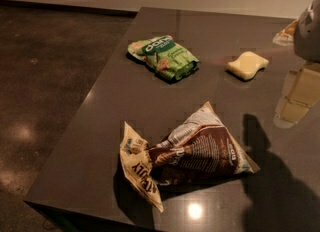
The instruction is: Pick sponge
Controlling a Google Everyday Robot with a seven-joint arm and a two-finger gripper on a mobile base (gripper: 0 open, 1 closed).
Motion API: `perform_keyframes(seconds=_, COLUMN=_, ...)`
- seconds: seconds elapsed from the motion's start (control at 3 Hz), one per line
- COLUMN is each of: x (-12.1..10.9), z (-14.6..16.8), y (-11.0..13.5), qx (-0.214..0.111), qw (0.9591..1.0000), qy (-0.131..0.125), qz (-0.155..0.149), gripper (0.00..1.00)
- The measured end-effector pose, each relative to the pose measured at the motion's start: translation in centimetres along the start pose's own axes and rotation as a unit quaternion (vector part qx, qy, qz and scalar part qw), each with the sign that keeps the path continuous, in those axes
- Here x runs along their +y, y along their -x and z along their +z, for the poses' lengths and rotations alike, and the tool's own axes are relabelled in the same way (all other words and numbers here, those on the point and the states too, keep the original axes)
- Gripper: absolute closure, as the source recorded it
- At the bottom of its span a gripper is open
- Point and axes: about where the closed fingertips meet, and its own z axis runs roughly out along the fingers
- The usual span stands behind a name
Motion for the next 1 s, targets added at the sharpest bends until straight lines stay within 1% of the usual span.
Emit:
perform_keyframes(seconds=0.33, x=-0.2, z=-0.1, y=0.1, qx=-0.002, qw=1.0, qy=-0.005, qz=0.002, gripper=0.0)
perform_keyframes(seconds=0.67, x=-0.8, z=0.0, y=0.5, qx=-0.004, qw=0.9998, qy=-0.015, qz=0.015, gripper=0.0)
perform_keyframes(seconds=1.0, x=-3.9, z=1.9, y=0.7, qx=0.004, qw=0.997, qy=-0.039, qz=0.067, gripper=0.0)
